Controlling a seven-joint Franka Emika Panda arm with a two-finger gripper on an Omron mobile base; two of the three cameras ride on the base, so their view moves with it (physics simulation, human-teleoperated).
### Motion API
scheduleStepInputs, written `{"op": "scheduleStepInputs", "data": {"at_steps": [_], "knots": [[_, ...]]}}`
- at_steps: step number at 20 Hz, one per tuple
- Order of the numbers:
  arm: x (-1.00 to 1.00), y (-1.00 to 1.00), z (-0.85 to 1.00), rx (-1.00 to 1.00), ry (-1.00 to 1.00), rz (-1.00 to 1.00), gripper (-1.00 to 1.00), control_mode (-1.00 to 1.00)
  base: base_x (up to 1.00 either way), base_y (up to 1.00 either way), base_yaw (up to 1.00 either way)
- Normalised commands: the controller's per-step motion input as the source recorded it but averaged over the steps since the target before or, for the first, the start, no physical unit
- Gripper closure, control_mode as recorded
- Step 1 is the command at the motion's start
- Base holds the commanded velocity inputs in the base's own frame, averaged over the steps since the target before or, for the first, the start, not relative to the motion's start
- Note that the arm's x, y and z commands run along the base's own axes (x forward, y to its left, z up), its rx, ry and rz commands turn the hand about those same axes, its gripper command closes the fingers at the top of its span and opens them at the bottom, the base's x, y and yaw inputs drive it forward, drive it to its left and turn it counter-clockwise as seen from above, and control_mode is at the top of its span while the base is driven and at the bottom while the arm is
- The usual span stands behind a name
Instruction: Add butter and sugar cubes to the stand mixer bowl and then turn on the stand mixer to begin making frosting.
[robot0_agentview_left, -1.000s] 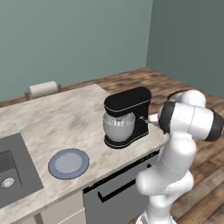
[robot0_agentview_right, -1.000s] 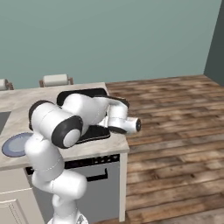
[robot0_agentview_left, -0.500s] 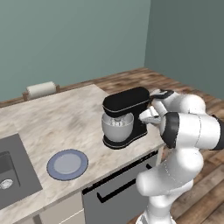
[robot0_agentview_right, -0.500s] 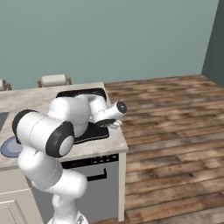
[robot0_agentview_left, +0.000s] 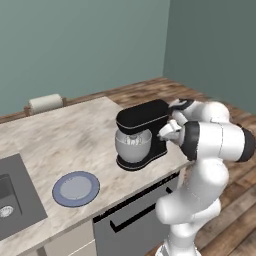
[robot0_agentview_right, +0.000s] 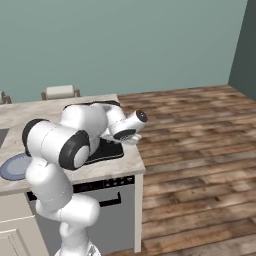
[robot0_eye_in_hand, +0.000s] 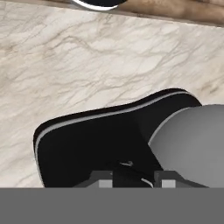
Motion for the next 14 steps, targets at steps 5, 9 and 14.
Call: {"op": "scheduleStepInputs", "data": {"at_steps": [5,9,14], "knots": [[0.92,0.14,-0.28,0.21,0.13,0.21,1.00,-1.00,0.00,0.00,0.00],[0.28,0.17,-0.33,0.11,0.00,0.01,1.00,-1.00,0.00,0.00,0.00],[-0.06,0.03,-0.27,0.08,-0.06,-0.01,1.00,-1.00,0.00,0.00,0.00]]}}
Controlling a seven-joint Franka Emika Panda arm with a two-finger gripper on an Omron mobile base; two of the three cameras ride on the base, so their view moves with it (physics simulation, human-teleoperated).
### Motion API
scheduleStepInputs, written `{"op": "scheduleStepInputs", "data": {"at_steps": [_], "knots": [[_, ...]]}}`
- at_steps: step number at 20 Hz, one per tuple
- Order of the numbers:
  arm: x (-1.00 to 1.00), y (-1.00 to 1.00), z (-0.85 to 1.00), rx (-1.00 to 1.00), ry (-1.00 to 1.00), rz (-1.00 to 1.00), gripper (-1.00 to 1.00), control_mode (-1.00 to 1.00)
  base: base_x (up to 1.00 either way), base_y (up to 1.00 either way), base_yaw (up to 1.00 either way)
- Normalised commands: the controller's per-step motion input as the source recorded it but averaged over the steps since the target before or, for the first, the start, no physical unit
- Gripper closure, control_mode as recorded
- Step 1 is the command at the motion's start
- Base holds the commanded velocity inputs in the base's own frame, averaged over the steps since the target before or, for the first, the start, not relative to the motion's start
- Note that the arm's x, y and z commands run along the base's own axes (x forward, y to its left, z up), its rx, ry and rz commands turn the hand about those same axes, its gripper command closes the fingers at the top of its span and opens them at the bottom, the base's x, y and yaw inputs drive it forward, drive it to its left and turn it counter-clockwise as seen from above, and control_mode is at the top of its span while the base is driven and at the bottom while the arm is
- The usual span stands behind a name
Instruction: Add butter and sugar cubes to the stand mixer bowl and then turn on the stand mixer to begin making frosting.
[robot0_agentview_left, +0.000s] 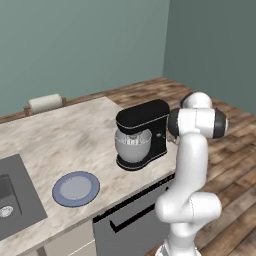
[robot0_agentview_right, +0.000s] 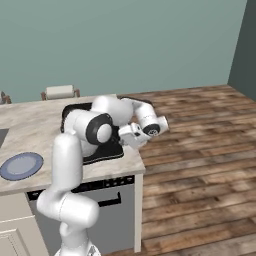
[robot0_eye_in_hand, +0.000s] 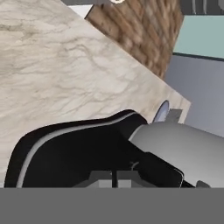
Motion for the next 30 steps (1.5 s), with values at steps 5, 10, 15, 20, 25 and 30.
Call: {"op": "scheduleStepInputs", "data": {"at_steps": [5,10,15,20,25,30], "knots": [[-0.43,0.48,-0.10,0.09,0.00,-0.07,1.00,-1.00,0.00,0.00,0.00],[-0.76,0.43,0.04,0.06,-0.03,-0.19,1.00,-1.00,0.00,0.00,0.00],[-0.55,0.32,0.34,0.11,-0.09,-0.28,1.00,-1.00,0.00,0.00,0.00],[0.57,0.23,0.09,0.11,-0.20,-0.14,1.00,-1.00,0.00,0.00,0.00],[1.00,0.04,0.00,0.14,-0.22,-0.07,1.00,-1.00,0.00,0.00,0.00],[1.00,-0.62,-0.17,0.21,-0.06,-0.01,1.00,-1.00,0.00,0.00,0.00]]}}
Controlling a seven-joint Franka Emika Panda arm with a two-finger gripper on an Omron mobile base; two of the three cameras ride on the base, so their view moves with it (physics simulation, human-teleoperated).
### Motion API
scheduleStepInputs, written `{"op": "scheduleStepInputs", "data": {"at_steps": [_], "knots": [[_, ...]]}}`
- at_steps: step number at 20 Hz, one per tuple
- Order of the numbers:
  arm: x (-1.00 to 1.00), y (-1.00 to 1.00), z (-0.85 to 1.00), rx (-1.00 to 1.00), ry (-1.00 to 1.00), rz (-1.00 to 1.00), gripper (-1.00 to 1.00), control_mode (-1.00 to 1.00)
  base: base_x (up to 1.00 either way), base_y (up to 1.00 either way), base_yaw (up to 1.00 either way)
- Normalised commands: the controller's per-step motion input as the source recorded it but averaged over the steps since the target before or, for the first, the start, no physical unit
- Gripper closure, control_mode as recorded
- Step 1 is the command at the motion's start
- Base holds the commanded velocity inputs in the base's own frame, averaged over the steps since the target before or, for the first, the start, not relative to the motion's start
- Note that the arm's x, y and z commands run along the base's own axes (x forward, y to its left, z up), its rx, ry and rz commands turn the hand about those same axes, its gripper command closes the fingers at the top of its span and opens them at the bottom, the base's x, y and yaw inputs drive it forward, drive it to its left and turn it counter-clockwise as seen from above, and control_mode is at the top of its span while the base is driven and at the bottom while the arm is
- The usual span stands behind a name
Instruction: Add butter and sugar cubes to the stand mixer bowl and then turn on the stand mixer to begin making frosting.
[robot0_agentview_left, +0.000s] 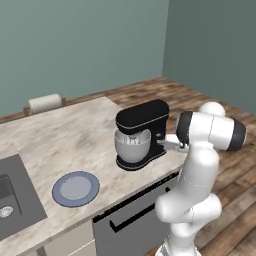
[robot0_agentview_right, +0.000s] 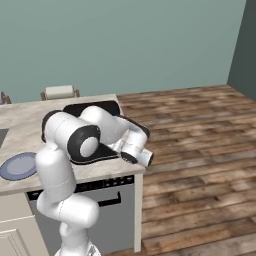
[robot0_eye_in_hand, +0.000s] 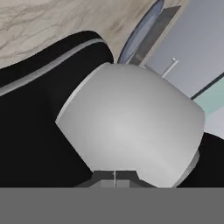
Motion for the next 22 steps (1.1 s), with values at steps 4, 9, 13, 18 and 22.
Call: {"op": "scheduleStepInputs", "data": {"at_steps": [4,9,13,18,22], "knots": [[1.00,-0.96,-0.02,0.28,0.00,0.00,1.00,-1.00,0.00,0.00,0.00],[0.87,-0.78,0.03,0.31,0.00,0.00,1.00,-1.00,0.00,0.00,0.00],[0.66,-0.34,0.13,0.26,0.00,-0.05,1.00,-1.00,0.00,0.00,0.00],[0.37,0.01,0.06,0.13,0.00,-0.16,1.00,-1.00,0.00,0.00,0.00],[0.09,0.00,0.00,0.03,0.00,-0.20,1.00,-1.00,0.00,0.00,0.00]]}}
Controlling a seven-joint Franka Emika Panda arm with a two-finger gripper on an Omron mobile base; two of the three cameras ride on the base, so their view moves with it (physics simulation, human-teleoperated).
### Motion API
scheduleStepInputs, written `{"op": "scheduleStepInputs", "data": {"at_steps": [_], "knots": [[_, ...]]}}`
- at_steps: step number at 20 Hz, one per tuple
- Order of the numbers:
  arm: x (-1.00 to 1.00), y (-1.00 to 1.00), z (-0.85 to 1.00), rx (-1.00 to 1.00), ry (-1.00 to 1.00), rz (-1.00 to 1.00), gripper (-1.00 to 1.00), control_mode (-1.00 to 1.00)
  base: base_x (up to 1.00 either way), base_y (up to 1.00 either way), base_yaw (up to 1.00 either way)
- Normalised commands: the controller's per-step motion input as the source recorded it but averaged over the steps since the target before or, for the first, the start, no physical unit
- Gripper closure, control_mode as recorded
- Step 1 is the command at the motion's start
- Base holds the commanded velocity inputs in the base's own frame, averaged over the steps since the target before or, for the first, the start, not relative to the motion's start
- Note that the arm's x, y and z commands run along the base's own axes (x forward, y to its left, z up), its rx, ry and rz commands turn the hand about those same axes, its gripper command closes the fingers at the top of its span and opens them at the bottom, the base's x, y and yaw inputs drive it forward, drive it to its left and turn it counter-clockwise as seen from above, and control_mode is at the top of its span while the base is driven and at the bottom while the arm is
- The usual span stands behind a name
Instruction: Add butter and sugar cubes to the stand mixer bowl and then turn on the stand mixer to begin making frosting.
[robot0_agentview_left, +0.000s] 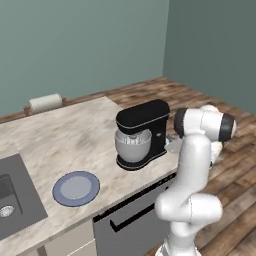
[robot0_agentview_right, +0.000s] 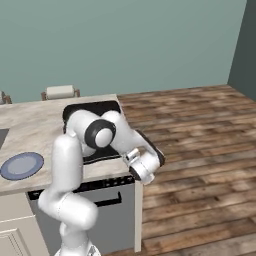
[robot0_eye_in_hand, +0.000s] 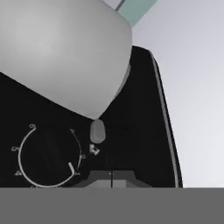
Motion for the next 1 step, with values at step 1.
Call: {"op": "scheduleStepInputs", "data": {"at_steps": [1], "knots": [[0.00,0.00,-0.05,0.00,0.00,-0.21,1.00,-1.00,0.00,0.00,0.00]]}}
